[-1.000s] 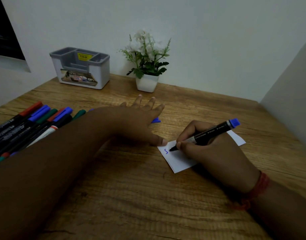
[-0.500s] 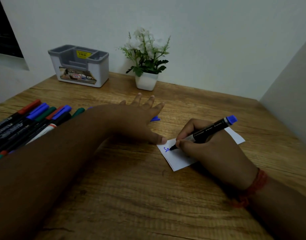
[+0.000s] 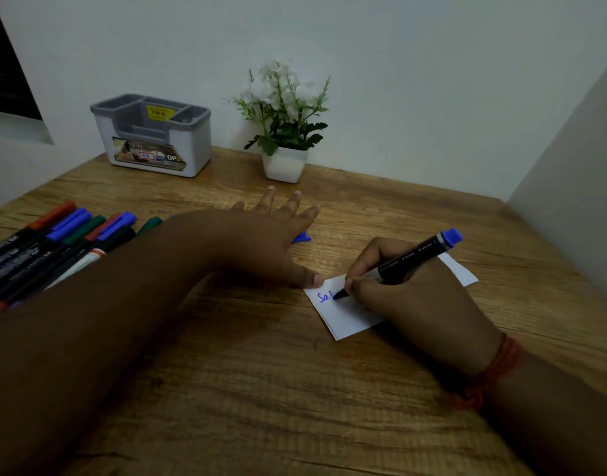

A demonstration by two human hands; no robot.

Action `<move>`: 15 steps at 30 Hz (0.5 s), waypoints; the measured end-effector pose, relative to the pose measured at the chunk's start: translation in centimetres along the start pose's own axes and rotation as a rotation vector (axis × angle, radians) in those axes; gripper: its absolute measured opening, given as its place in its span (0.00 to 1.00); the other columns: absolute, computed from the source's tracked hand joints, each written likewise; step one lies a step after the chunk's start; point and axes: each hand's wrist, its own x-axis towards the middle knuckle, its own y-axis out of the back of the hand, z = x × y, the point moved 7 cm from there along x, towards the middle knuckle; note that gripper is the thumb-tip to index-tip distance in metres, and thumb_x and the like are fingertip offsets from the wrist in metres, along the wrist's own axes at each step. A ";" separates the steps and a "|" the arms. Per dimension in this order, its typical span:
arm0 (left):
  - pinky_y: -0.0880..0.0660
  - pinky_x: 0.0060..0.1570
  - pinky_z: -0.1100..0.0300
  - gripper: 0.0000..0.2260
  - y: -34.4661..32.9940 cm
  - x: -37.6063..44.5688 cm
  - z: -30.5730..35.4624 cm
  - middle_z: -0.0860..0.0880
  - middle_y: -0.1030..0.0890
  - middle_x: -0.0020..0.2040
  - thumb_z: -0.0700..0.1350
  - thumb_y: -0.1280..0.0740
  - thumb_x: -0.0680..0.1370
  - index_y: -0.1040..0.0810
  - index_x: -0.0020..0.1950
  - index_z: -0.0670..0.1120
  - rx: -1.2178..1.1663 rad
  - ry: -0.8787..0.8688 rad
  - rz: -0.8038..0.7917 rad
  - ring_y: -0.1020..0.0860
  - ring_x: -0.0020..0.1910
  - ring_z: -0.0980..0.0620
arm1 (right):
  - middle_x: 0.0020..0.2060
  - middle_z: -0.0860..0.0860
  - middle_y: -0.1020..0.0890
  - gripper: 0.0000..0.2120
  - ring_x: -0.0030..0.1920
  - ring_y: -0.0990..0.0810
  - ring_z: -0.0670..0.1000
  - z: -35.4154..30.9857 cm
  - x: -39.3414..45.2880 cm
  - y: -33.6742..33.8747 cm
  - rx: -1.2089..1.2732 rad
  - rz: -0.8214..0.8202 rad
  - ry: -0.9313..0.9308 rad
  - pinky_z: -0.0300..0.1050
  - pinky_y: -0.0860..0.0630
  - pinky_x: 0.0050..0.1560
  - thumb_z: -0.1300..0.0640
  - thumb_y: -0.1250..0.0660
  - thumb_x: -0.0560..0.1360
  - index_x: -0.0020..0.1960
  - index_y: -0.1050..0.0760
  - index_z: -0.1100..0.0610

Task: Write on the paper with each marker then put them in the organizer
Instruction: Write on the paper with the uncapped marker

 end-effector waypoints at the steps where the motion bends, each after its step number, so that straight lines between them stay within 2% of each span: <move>1: 0.60 0.74 0.35 0.48 0.0 0.0 0.0 0.51 0.72 0.77 0.73 0.40 0.70 0.68 0.77 0.59 0.002 0.001 0.003 0.71 0.75 0.43 | 0.40 0.49 0.15 0.02 0.41 0.18 0.44 0.1 0.0 0.1 0.021 0.007 -0.006 0.41 0.23 0.41 0.58 0.28 0.71 0.40 0.19 0.54; 5: 0.60 0.74 0.36 0.48 0.0 0.0 0.0 0.51 0.72 0.77 0.73 0.40 0.70 0.68 0.76 0.60 -0.002 0.001 0.003 0.71 0.75 0.43 | 0.42 0.47 0.14 0.01 0.44 0.17 0.43 0.2 -0.1 -0.1 -0.007 -0.008 -0.016 0.42 0.21 0.44 0.57 0.27 0.72 0.41 0.18 0.53; 8: 0.60 0.74 0.36 0.48 0.0 0.0 0.0 0.51 0.72 0.77 0.73 0.40 0.70 0.68 0.77 0.60 0.000 0.000 0.005 0.70 0.75 0.43 | 0.40 0.46 0.15 0.02 0.41 0.18 0.41 0.3 0.0 0.1 -0.013 0.018 -0.018 0.33 0.24 0.38 0.56 0.27 0.72 0.40 0.19 0.53; 10: 0.60 0.74 0.36 0.48 0.1 0.0 0.1 0.51 0.72 0.77 0.73 0.40 0.70 0.68 0.77 0.59 0.001 -0.002 0.006 0.70 0.75 0.43 | 0.40 0.46 0.15 0.02 0.41 0.18 0.41 0.4 0.0 0.2 -0.015 0.026 -0.023 0.31 0.25 0.36 0.57 0.27 0.72 0.40 0.19 0.53; 15: 0.60 0.73 0.35 0.48 0.1 -0.1 0.0 0.51 0.72 0.77 0.73 0.40 0.70 0.68 0.77 0.59 0.005 -0.002 0.001 0.71 0.75 0.43 | 0.40 0.47 0.15 0.02 0.42 0.18 0.43 0.3 0.1 0.3 -0.034 0.035 -0.022 0.36 0.24 0.39 0.57 0.27 0.71 0.40 0.19 0.53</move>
